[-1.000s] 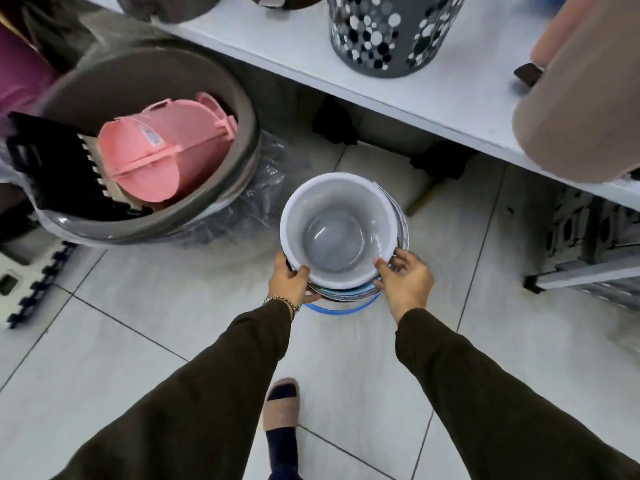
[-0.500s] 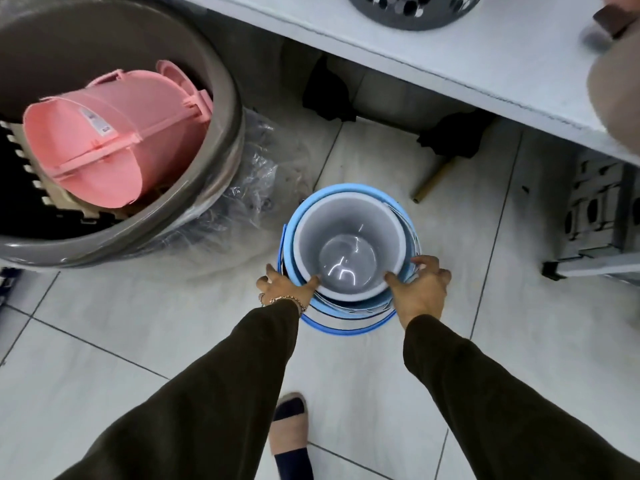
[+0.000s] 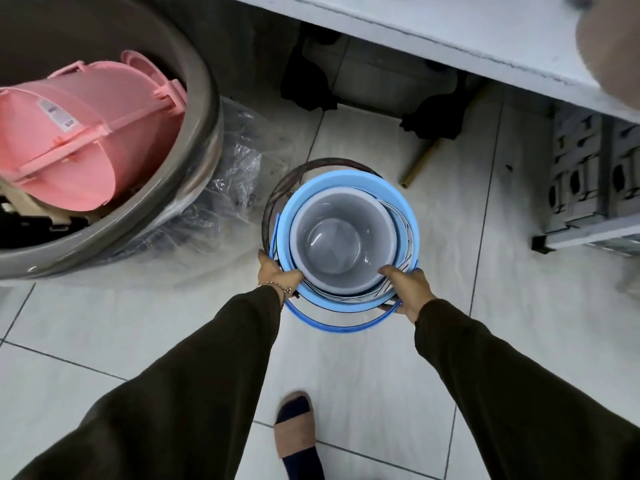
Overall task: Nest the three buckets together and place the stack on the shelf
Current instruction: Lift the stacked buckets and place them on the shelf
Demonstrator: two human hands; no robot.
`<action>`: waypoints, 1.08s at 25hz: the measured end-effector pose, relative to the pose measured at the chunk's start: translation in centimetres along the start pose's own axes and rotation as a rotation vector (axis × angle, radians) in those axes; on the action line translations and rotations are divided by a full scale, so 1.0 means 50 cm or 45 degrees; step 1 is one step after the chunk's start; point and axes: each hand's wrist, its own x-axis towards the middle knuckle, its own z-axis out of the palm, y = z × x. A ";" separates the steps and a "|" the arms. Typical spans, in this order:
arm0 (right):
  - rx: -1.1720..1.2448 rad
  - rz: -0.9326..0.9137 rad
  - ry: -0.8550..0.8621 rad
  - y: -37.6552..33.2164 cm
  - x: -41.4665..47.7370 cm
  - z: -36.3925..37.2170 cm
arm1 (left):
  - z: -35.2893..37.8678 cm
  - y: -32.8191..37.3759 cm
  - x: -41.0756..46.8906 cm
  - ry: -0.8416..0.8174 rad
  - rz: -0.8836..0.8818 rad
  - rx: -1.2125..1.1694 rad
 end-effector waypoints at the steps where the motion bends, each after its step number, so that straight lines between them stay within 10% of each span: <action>1: 0.015 -0.024 0.028 0.008 -0.012 -0.002 | -0.005 0.000 -0.013 0.031 0.050 0.055; 27: 0.259 -1.023 0.168 -0.316 -1.188 -0.296 | -0.294 0.474 -1.152 0.255 1.194 0.230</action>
